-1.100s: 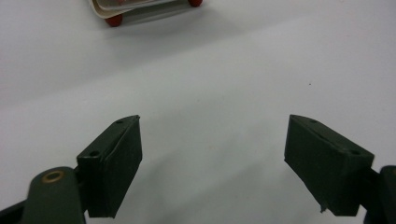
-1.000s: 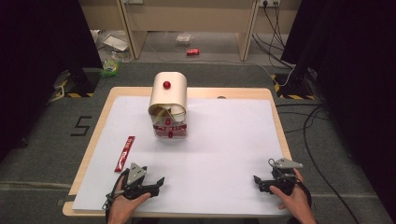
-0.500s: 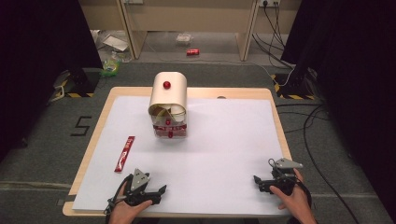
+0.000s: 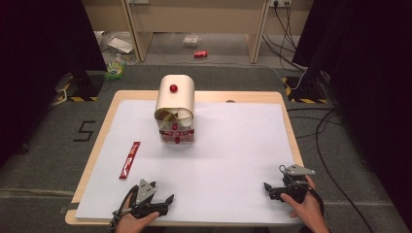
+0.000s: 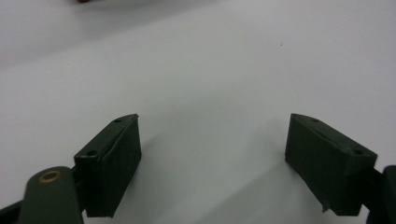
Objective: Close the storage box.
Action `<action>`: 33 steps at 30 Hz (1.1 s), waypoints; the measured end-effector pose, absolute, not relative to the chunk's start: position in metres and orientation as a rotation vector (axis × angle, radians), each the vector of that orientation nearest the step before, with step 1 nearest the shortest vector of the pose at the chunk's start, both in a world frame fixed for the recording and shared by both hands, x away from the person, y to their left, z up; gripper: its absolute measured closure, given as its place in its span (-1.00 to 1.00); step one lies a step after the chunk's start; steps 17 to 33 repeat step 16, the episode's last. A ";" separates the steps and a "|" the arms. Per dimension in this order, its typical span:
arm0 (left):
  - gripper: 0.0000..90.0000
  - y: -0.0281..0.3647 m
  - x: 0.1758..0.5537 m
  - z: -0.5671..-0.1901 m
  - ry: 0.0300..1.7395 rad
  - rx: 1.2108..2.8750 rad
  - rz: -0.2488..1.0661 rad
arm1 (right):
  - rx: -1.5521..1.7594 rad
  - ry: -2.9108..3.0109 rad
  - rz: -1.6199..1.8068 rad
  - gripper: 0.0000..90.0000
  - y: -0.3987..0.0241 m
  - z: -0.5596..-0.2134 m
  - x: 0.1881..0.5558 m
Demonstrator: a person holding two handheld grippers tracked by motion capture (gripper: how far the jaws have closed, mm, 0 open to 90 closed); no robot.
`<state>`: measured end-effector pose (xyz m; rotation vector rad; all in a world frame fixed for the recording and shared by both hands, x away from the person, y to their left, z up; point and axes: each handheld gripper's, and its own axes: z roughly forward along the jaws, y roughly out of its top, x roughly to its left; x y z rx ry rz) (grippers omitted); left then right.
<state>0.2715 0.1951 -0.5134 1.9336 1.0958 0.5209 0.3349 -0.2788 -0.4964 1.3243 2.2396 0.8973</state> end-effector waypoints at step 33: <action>-0.61 0.196 0.272 -0.514 1.088 1.937 0.515 | 1.326 2.240 0.897 -0.99 -0.279 -0.496 0.335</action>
